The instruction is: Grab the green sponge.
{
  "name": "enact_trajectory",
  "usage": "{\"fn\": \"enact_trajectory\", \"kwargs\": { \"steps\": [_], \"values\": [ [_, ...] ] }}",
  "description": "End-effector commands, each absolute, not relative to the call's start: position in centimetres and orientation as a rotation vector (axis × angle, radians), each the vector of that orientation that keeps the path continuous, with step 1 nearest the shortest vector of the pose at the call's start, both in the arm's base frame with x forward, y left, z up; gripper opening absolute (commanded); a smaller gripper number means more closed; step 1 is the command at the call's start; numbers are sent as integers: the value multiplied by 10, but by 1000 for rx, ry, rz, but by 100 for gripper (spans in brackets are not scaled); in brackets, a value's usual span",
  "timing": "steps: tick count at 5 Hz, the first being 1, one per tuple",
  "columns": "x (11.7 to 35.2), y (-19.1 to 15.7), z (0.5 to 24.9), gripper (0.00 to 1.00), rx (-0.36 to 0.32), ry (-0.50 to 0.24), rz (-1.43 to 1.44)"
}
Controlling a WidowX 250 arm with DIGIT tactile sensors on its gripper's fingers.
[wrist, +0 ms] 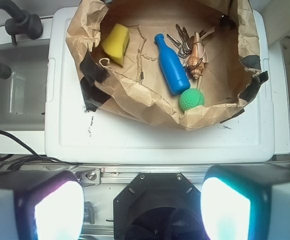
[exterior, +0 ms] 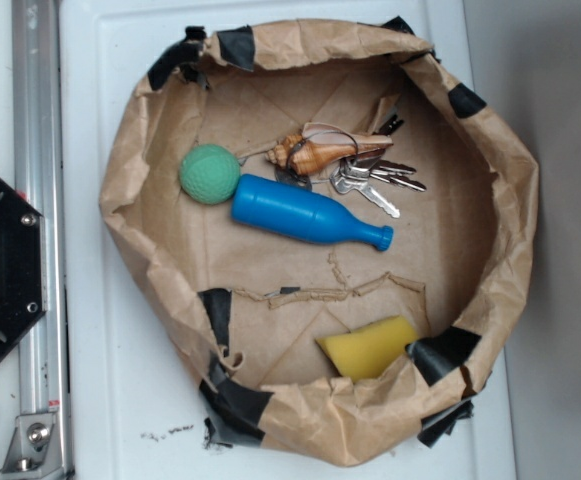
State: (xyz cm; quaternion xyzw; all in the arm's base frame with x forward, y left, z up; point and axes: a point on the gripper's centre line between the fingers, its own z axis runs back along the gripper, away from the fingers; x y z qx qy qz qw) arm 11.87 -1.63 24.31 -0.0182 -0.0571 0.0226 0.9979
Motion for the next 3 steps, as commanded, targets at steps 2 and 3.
{"fn": "enact_trajectory", "kwargs": {
  "steps": [2, 3],
  "values": [
    [163, -17, 215, 100, -17, -159, 179],
    [194, -11, 194, 100, -82, -158, 304]
  ]
}}
